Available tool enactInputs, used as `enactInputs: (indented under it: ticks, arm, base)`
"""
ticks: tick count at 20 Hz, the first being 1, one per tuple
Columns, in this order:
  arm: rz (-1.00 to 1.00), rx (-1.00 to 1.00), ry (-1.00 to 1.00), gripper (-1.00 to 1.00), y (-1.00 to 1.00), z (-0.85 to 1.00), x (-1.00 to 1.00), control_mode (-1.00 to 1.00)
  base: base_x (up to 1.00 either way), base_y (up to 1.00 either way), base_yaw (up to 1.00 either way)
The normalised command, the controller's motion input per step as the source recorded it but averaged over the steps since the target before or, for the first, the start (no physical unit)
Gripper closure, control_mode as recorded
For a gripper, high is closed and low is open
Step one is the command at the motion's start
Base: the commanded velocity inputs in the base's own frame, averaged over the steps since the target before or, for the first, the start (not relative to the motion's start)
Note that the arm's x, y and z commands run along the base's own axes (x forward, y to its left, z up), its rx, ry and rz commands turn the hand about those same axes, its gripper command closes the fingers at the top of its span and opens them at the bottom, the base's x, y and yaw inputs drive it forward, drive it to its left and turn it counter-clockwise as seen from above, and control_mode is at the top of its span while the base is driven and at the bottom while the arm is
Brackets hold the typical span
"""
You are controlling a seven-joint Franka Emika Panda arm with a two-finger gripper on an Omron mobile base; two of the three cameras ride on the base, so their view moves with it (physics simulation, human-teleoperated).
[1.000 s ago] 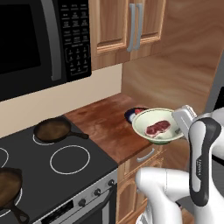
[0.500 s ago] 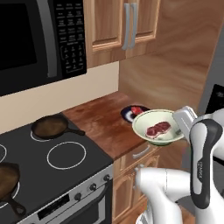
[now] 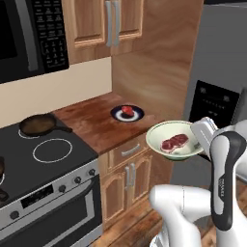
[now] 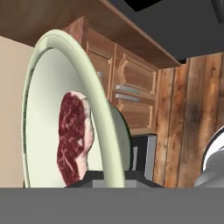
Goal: Place one of the steaks on the plate and the other in the bowl. Then place the bowl in the fridge.
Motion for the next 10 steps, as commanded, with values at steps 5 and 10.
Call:
enactInputs:
  ticks: [5, 10]
  arm:
    - [0.0, 0.0, 0.0, 1.0, 0.0, 0.0, 0.0, 1.0]
    - [0.0, 0.0, 0.0, 1.0, 0.0, 0.0, 0.0, 1.0]
  base:
    - [-0.11, -0.23, -0.43]
    - [-0.21, -0.09, -0.55]
